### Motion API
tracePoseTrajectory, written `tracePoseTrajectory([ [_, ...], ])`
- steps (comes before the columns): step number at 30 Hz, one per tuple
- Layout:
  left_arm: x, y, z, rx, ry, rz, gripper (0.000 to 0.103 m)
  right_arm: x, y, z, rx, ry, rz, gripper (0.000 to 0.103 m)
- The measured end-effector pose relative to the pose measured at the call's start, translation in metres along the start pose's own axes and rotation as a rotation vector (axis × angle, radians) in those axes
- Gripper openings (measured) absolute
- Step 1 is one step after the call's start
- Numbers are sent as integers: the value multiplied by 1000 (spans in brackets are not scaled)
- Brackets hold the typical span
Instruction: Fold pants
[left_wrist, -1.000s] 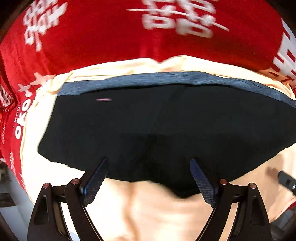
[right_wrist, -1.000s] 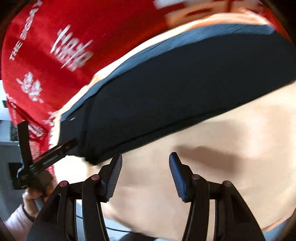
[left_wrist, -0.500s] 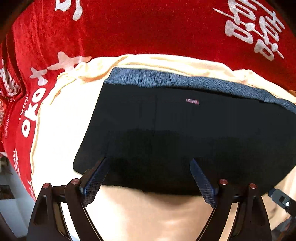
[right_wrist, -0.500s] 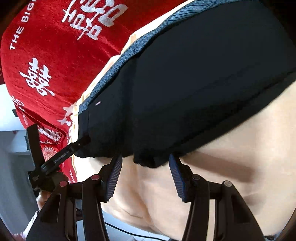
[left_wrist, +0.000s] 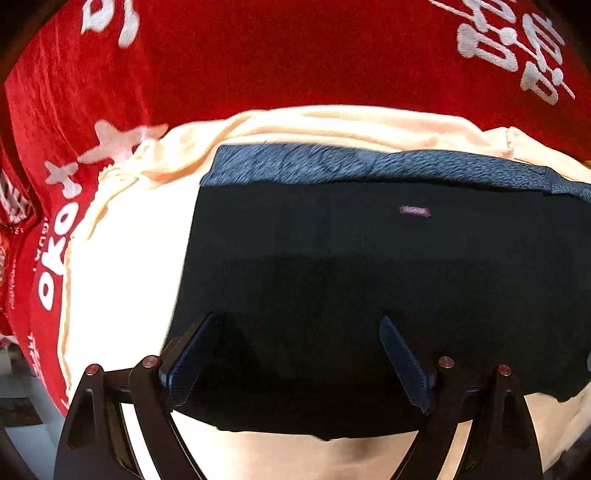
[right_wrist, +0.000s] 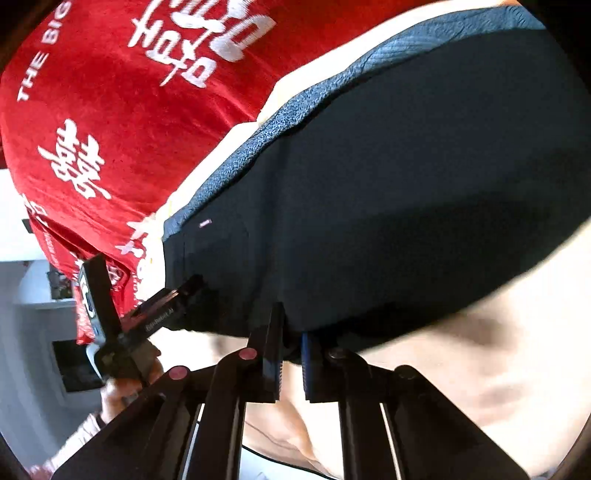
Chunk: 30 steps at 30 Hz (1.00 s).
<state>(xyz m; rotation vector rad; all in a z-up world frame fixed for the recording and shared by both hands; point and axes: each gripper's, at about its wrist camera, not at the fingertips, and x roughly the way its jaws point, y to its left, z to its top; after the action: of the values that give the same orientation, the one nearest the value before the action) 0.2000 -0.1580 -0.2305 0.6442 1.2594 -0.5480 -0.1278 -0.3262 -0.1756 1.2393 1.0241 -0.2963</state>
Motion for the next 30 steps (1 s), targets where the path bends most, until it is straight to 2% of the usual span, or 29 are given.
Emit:
tracePoseTrajectory([
  [3,6,8,-9,-6,-2,15,103,15,-17,-18,23,34,-44,7],
  [8,-3,1,-14,19,-4,59,103,4,-25,-19,36,61,11,9],
  [10,-16,-11,-17,30,-7,76,103,-13,-27,-16,11,64,-25,22],
  [11,-26,-19,-17,38,-28,85,103,-24,-31,-13,13,43,-34,33],
  [12,-32,-22,-18,44,-38,67,103,-36,-38,-6,30,11,-47,39],
  [13,-40,-32,-17,47,-44,19,103,-44,-45,0,50,-13,-54,39],
  [17,-63,-95,-12,86,-83,-113,103,-61,-77,32,159,-87,-75,38],
  [19,-63,-131,-10,121,-88,-154,103,-57,-88,40,197,-94,-101,16],
  [21,-54,-169,-13,178,-76,-155,103,-52,-100,35,242,-88,-108,11],
  [23,-36,-197,-24,255,-32,-84,103,-55,-103,25,236,-93,-129,8],
  [25,-36,-199,-33,256,-75,-76,103,-60,-104,15,212,-76,-174,8],
  [27,-37,-196,-34,273,-48,-75,103,-67,-108,10,197,-25,-215,11],
  [30,-47,-191,-25,265,-13,-79,103,-90,-105,18,123,-56,-189,14],
])
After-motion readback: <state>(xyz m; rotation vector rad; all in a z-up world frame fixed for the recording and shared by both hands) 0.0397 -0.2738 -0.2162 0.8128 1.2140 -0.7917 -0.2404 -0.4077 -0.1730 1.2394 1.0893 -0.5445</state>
